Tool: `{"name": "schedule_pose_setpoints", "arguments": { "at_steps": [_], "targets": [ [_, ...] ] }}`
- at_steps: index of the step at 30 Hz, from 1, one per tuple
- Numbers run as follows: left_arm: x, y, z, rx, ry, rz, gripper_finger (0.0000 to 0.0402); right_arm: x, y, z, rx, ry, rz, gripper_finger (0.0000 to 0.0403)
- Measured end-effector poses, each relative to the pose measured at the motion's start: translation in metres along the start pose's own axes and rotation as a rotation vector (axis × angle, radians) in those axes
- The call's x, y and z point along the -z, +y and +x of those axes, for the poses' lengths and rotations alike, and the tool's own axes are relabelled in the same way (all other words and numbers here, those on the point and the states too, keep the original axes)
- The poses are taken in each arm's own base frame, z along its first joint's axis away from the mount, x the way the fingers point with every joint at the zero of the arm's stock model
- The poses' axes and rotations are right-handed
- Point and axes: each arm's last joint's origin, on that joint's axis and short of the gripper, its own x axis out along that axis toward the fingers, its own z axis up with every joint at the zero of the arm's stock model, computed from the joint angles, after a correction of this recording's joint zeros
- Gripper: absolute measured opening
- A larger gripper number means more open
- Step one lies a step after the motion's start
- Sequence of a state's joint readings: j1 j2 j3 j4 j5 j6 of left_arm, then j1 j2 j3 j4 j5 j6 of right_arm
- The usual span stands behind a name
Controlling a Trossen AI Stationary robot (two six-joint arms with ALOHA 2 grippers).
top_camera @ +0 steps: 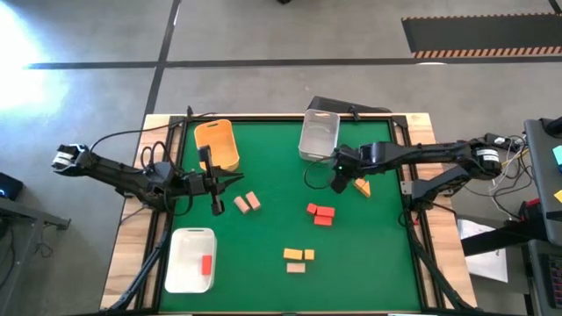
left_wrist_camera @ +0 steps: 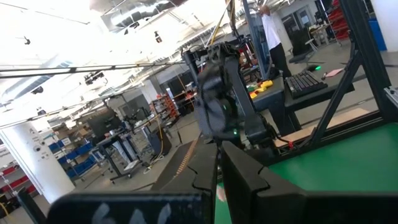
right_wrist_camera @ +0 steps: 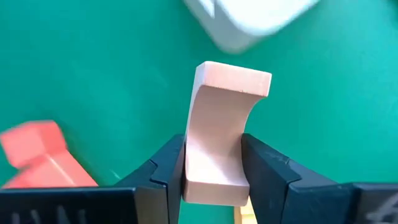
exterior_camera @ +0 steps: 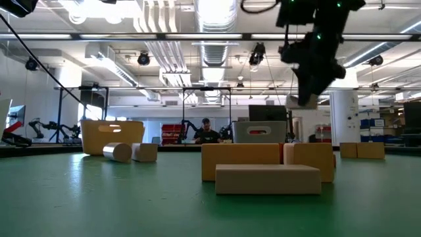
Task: Sort & place blocks by color
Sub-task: Put the brown block into the gray bin
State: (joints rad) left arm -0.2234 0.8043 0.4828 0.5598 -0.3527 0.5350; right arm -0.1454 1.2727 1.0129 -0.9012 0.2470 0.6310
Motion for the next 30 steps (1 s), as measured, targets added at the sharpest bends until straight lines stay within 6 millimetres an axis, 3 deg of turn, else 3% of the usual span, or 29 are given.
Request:
{"name": "schedule_pose_setpoints", "arguments": {
  "at_steps": [5,10,15,20,26,30],
  "targets": [
    [0.000,0.000,0.000,0.000,0.000,0.000,0.0005,-0.035,-0.001,-0.020,-0.019,-0.092,-0.036,0.0120],
    [0.000,0.000,0.000,-0.002,-0.003,-0.001,0.0005,-0.077,-0.008,-0.016,0.003,-0.106,-0.149,0.0119],
    [-0.001,0.001,0.000,-0.004,-0.005,0.001,0.0005,-0.115,-0.027,0.011,-0.040,-0.034,-0.371,0.0119],
    [-0.001,0.001,0.000,-0.005,-0.007,0.005,0.0005,-0.135,-0.052,0.044,-0.071,0.060,-0.658,0.0122],
    [-0.001,0.001,0.000,-0.006,-0.009,0.026,0.0005,-0.158,-0.082,0.079,-0.101,0.060,-0.647,0.0120],
    [-0.003,0.002,0.001,-0.009,-0.014,0.026,0.0005,-0.161,-0.093,0.106,-0.117,0.104,-0.627,0.0123]
  ]
}}
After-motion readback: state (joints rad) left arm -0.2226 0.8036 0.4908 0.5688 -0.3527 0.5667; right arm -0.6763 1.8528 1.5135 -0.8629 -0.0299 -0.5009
